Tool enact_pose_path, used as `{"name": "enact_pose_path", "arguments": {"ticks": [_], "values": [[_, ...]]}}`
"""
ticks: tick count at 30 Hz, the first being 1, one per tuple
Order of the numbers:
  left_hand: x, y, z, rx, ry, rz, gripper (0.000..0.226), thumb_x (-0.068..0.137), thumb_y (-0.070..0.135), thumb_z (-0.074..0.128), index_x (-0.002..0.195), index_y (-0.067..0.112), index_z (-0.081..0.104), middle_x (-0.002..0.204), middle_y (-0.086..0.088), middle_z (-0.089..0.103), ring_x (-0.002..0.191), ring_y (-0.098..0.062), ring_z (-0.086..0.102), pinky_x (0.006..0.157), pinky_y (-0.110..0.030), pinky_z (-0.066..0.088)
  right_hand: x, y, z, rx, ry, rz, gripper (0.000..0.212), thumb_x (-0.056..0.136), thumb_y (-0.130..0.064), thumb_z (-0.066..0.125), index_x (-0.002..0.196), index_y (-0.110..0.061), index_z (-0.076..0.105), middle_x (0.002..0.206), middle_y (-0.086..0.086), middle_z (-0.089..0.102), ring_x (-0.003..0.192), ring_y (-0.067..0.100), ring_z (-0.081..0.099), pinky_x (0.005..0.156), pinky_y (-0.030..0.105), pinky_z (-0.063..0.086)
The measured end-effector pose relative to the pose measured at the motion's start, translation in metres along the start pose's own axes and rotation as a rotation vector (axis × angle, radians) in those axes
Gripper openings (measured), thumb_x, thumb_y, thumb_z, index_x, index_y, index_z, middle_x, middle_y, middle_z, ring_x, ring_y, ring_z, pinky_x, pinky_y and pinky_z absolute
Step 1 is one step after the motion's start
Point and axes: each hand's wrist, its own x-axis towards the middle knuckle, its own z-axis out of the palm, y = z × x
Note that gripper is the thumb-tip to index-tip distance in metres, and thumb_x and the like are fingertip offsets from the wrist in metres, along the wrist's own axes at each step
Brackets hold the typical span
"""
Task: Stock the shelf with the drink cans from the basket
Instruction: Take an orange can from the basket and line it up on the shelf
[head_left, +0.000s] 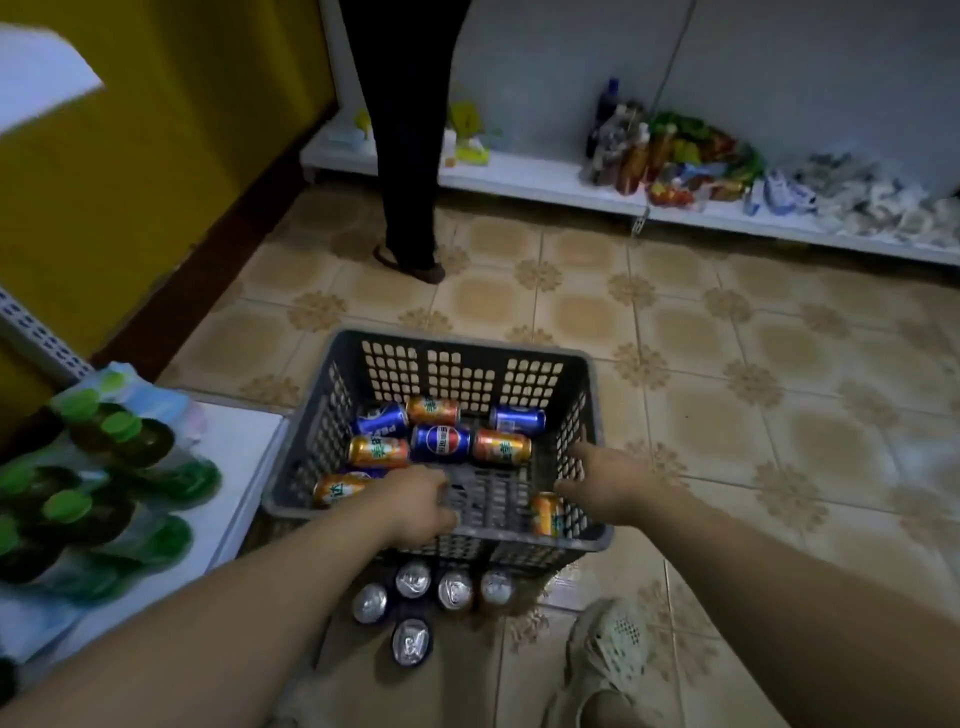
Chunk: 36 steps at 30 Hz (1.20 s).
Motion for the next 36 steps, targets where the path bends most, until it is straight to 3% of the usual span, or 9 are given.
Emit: {"name": "enact_pose_path", "arguments": {"ticks": [10, 12, 14, 16, 21, 26, 29, 33, 36], "values": [[0.191, -0.043, 0.086, -0.064, -0.261, -0.038, 0.064, 0.089, 0.042, 0.060, 0.145, 0.022, 0.035, 0.144, -0.006, 0.044, 0.120, -0.024, 0.051, 0.097, -0.033, 0.043, 0.196, 0.049, 0.122, 0.014, -0.210, 0.018, 0.018, 0.096, -0.030, 0.053, 0.111, -0.020, 0.052, 0.102, 0.002, 0.052, 0.094, 0.019, 0.050, 0.081, 0.028, 0.039], [0.212, -0.049, 0.099, -0.048, -0.308, -0.038, 0.070, 0.089, 0.042, 0.059, 0.148, 0.021, 0.028, 0.149, -0.007, 0.037, 0.126, -0.025, 0.046, 0.099, -0.032, 0.039, 0.223, 0.058, 0.148, -0.031, -0.240, 0.034, 0.034, 0.094, -0.034, 0.052, 0.123, -0.017, 0.052, 0.125, 0.011, 0.052, 0.111, 0.026, 0.050, 0.093, 0.032, 0.042], [0.228, -0.055, 0.113, -0.027, -0.364, -0.022, 0.072, 0.089, 0.044, 0.059, 0.149, 0.021, 0.027, 0.151, -0.007, 0.035, 0.129, -0.026, 0.043, 0.104, -0.035, 0.039, 0.241, 0.067, 0.173, -0.048, -0.264, 0.084, 0.073, 0.091, -0.039, 0.057, 0.150, -0.012, 0.024, 0.154, 0.016, 0.021, 0.136, 0.034, 0.031, 0.112, 0.041, 0.031], [0.238, -0.060, 0.123, -0.020, -0.429, -0.022, 0.073, 0.089, 0.046, 0.058, 0.149, 0.020, 0.026, 0.152, -0.006, 0.034, 0.131, -0.026, 0.042, 0.106, -0.037, 0.037, 0.253, 0.073, 0.189, -0.070, -0.291, 0.143, 0.095, 0.085, -0.044, 0.065, 0.154, -0.012, 0.007, 0.159, 0.012, 0.000, 0.142, 0.038, 0.018, 0.115, 0.050, 0.026], [0.236, -0.066, 0.129, -0.037, -0.550, -0.058, 0.077, 0.087, 0.054, 0.056, 0.150, 0.023, 0.025, 0.154, -0.001, 0.030, 0.134, -0.024, 0.038, 0.109, -0.037, 0.033, 0.259, 0.065, 0.186, 0.019, -0.263, 0.118, 0.077, 0.081, -0.036, 0.072, 0.142, -0.019, 0.028, 0.143, 0.017, 0.036, 0.127, 0.036, 0.043, 0.102, 0.043, 0.041], [0.211, -0.053, 0.112, -0.229, -0.405, -0.096, 0.074, 0.086, 0.046, 0.063, 0.147, 0.022, 0.030, 0.145, -0.003, 0.044, 0.122, -0.023, 0.050, 0.101, -0.036, 0.042, 0.213, 0.049, 0.162, 0.312, -0.109, 0.002, 0.059, 0.075, -0.033, 0.079, 0.121, -0.028, 0.041, 0.124, 0.002, 0.053, 0.108, 0.020, 0.055, 0.092, 0.034, 0.048], [0.173, -0.035, 0.081, -0.416, -0.239, -0.069, 0.076, 0.082, 0.038, 0.071, 0.145, 0.023, 0.031, 0.139, 0.000, 0.048, 0.115, -0.018, 0.051, 0.089, -0.028, 0.040, 0.167, 0.020, 0.123, 0.567, 0.012, -0.048, 0.067, 0.073, -0.026, 0.082, 0.127, -0.030, 0.042, 0.120, -0.005, 0.054, 0.106, 0.013, 0.055, 0.085, 0.027, 0.048], [0.108, -0.018, 0.037, -0.663, -0.091, 0.008, 0.067, 0.072, 0.021, 0.080, 0.127, 0.029, 0.043, 0.110, 0.010, 0.062, 0.102, -0.009, 0.061, 0.092, -0.032, 0.051, 0.104, -0.025, 0.067, 0.743, 0.143, -0.173, 0.069, 0.072, -0.026, 0.082, 0.129, -0.035, 0.044, 0.114, -0.012, 0.055, 0.101, 0.004, 0.057, 0.071, 0.012, 0.046], [0.039, -0.012, -0.005, -0.814, 0.038, 0.066, 0.080, 0.064, 0.018, 0.084, 0.129, 0.033, 0.040, 0.110, 0.009, 0.065, 0.101, -0.008, 0.063, 0.091, -0.036, 0.054, 0.048, -0.065, 0.018, 0.845, 0.207, -0.254, 0.075, 0.073, -0.022, 0.080, 0.137, -0.033, 0.042, 0.119, -0.014, 0.051, 0.104, 0.004, 0.055, 0.075, 0.014, 0.049]]}}
